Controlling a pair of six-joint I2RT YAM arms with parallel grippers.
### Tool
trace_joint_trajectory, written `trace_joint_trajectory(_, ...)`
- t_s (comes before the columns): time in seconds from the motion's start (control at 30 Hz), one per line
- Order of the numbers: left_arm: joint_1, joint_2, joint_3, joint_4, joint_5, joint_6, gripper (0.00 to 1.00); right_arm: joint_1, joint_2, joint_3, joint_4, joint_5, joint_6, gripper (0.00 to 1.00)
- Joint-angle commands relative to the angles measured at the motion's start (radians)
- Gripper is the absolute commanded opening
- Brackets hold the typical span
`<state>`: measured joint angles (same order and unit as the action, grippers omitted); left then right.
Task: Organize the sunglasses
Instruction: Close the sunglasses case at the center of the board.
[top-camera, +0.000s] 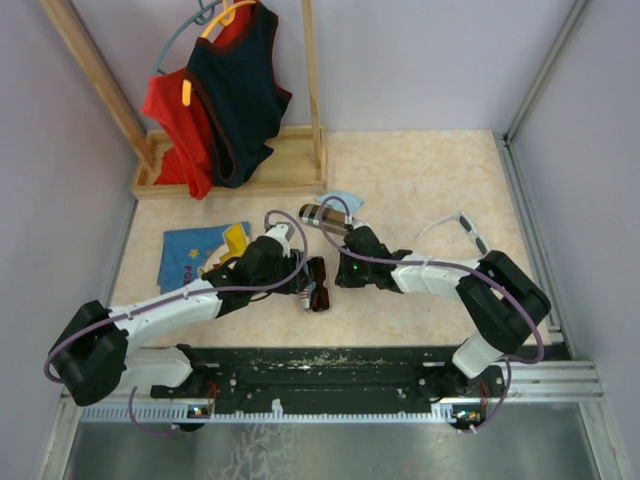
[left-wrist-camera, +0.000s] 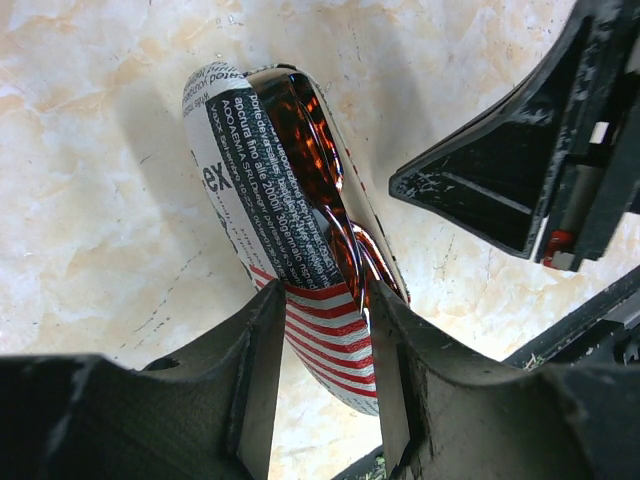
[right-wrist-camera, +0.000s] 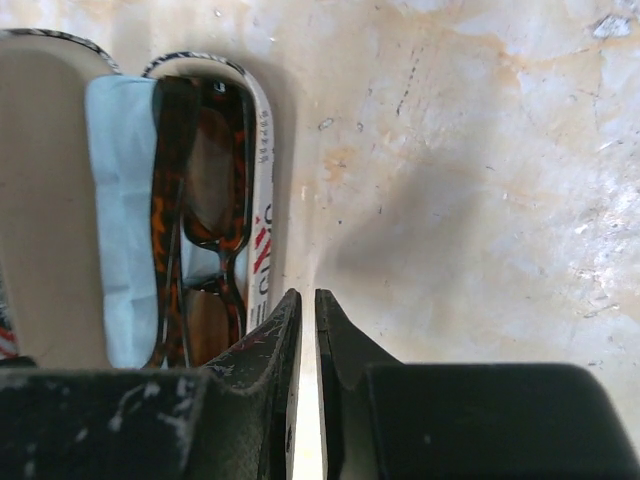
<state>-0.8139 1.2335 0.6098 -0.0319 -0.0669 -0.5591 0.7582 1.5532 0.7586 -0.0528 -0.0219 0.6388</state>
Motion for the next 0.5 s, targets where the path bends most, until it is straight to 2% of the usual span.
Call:
trace_joint_trajectory(0.0, -0.002, 0.014, 0.054, -0.023, 0.004, 0.018, 0.45, -0.005, 0.047, 0.026, 0.051, -0.031, 0.001, 0.1)
trace_joint_trajectory(0.47, -0.002, 0.046, 0.047, -0.005, 0.017, 0.009, 0.43, -0.006, 0.083, 0.023, 0.131, -0.129, 0.019, 0.11)
